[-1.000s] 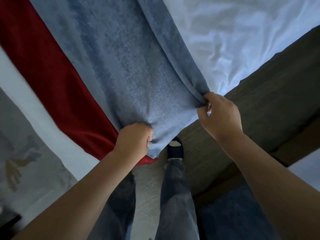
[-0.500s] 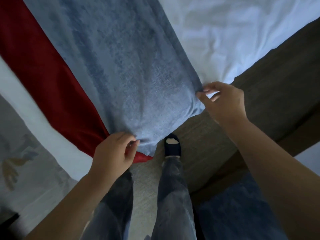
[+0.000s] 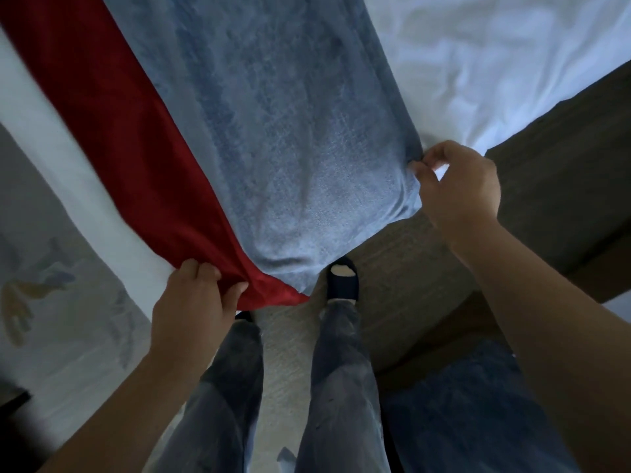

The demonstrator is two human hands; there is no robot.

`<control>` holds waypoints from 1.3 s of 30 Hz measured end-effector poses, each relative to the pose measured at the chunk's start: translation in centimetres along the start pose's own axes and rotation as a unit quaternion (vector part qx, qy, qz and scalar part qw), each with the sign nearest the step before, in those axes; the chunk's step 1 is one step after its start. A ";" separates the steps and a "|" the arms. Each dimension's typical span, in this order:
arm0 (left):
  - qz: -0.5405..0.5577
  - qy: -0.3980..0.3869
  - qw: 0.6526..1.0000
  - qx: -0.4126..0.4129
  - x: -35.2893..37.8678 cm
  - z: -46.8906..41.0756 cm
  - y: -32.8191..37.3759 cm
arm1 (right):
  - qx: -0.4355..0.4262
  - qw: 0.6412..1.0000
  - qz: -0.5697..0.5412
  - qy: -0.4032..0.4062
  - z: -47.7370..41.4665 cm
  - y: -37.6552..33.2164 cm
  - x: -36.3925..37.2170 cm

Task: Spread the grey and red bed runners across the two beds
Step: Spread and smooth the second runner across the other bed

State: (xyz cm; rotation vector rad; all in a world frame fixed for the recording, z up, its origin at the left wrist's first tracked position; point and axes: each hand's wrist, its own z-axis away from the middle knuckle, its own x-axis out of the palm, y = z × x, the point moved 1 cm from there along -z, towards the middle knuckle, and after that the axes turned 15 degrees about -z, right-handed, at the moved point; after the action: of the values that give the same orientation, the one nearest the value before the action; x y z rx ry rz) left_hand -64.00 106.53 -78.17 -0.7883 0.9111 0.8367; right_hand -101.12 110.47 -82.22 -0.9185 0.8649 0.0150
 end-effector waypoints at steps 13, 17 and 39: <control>-0.042 -0.016 0.998 0.048 -0.4 -1.0 0.6 | 0.029 0.998 0.064 0.006 -1.3 -1.1 -2.2; -0.081 -0.016 0.994 0.066 -0.1 -0.9 0.3 | -0.004 1.000 -0.001 0.029 0.1 -2.4 -0.3; -0.127 -0.045 0.982 0.129 -1.9 -0.3 0.5 | 0.070 0.996 -0.010 0.052 -0.2 -2.8 0.6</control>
State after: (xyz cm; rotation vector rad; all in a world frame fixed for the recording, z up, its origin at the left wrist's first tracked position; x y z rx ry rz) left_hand -65.23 106.02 -76.69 -0.6202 0.7998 0.5131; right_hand -99.87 108.33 -80.69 -0.8013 0.9415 -0.1100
